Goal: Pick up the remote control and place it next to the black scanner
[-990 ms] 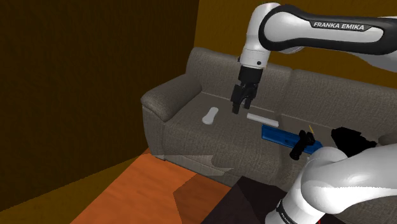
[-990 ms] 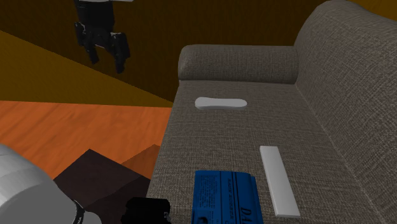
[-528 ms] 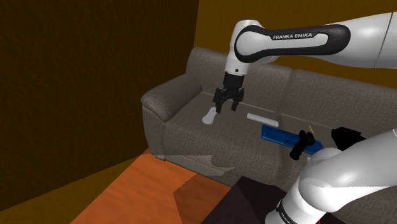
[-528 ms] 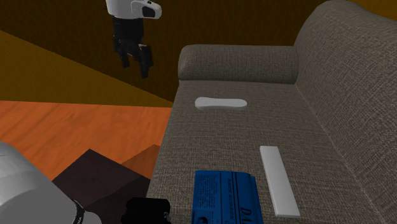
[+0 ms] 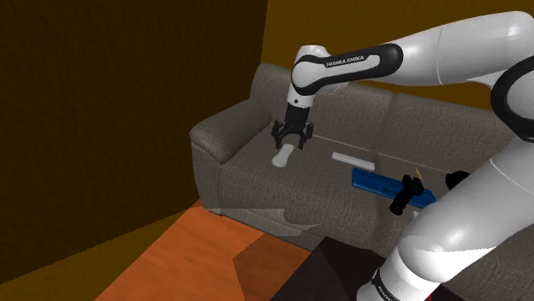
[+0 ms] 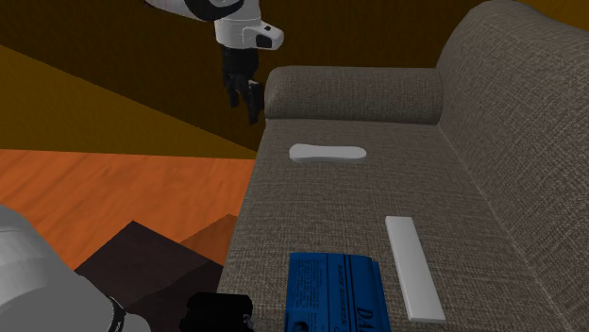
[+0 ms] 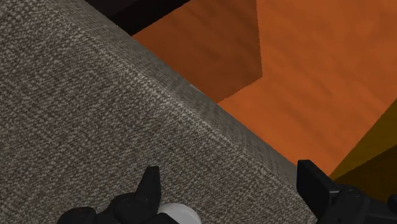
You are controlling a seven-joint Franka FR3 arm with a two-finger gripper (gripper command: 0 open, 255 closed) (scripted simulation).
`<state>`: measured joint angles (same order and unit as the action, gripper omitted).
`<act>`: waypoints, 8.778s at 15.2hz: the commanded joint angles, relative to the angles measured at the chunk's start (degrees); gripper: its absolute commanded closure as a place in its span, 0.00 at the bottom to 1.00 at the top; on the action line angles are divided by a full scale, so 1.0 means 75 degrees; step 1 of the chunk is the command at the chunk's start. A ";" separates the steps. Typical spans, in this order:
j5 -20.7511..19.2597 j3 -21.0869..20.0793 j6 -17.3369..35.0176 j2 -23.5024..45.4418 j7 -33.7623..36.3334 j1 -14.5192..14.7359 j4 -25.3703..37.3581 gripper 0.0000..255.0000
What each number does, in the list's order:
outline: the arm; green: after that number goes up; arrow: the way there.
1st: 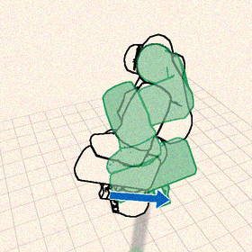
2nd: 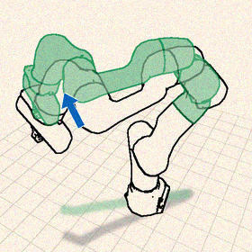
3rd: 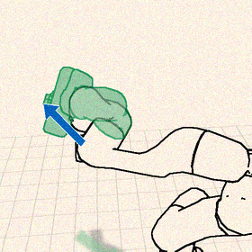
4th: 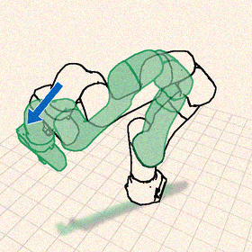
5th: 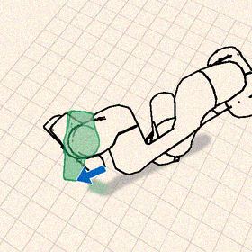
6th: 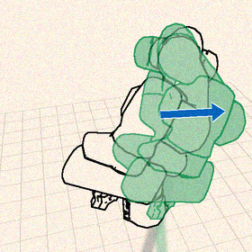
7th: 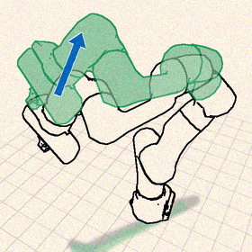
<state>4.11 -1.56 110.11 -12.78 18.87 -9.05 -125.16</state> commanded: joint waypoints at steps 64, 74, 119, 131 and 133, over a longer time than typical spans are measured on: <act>-0.0229 0.0940 0.0379 0.3846 0.2935 -0.0941 0.3857 1.00; -0.0255 0.0949 -0.0590 0.3694 0.2962 -0.0946 0.4676 1.00; -0.1336 0.1753 -0.0225 -0.2806 0.1835 -0.1818 -0.2137 1.00; -0.1412 0.1887 0.1113 -0.2481 0.1822 -0.1844 -0.3151 1.00; -0.1422 0.1913 0.1348 -0.2395 0.1817 -0.1845 -0.3300 1.00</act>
<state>-6.45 12.65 119.19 -30.89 32.56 -22.82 -149.10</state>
